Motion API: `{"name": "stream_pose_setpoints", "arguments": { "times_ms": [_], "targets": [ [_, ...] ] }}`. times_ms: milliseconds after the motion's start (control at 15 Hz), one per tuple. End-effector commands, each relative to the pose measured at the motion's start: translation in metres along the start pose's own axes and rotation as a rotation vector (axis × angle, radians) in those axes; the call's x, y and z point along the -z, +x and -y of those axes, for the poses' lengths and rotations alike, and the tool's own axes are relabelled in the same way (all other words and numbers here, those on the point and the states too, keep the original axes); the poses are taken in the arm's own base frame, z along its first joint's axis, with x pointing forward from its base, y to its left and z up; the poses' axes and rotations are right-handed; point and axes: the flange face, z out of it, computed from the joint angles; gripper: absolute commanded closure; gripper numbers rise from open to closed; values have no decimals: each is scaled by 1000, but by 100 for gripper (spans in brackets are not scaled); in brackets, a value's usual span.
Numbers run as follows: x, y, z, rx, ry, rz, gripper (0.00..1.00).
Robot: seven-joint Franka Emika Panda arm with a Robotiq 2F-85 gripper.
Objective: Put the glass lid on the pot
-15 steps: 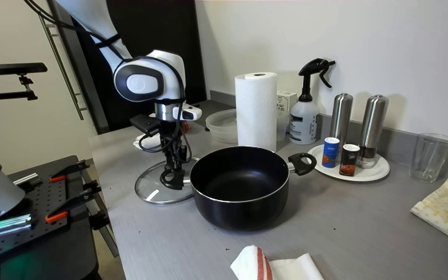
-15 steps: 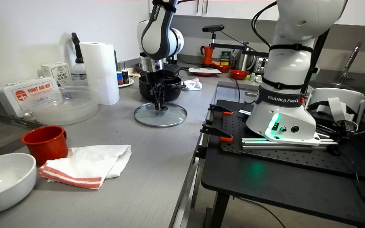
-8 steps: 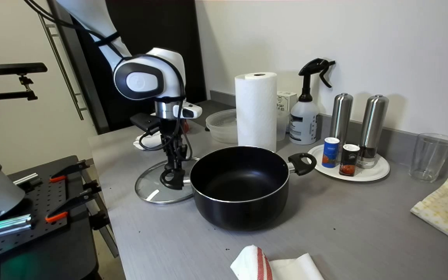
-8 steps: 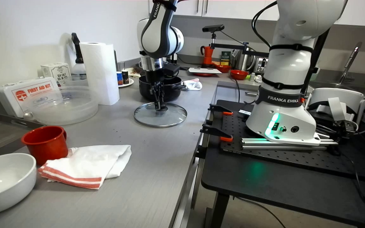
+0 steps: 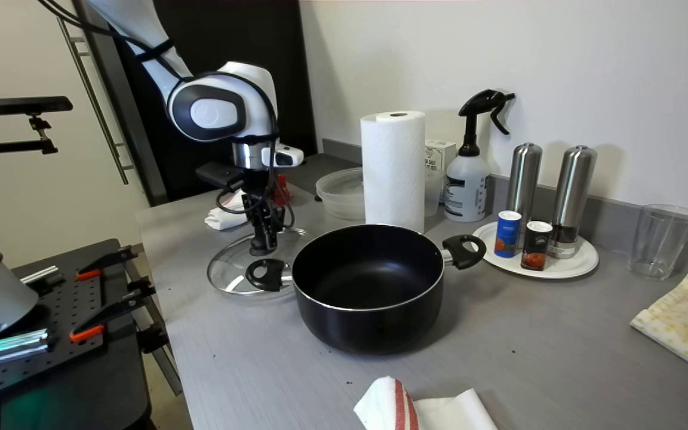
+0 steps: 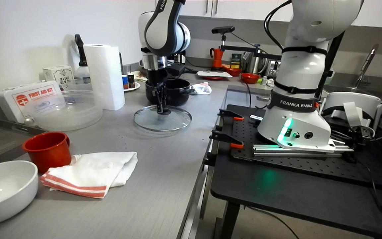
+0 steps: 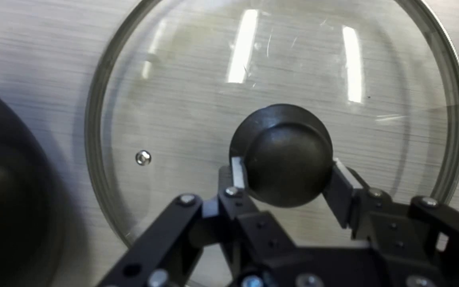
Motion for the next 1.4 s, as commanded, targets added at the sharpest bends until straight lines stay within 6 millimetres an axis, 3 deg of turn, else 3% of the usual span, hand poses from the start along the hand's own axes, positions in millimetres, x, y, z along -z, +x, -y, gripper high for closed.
{"name": "stream_pose_setpoints", "arguments": {
  "times_ms": [0,333,600,933,1333],
  "targets": [
    [45,4,31,96,-19,-42,75],
    [99,19,57,163,-45,-117,75],
    [143,22,52,155,-62,-157,75],
    [194,17,21,101,-79,-189,75],
    [229,9,-47,22,-69,-183,75]
  ]
}}
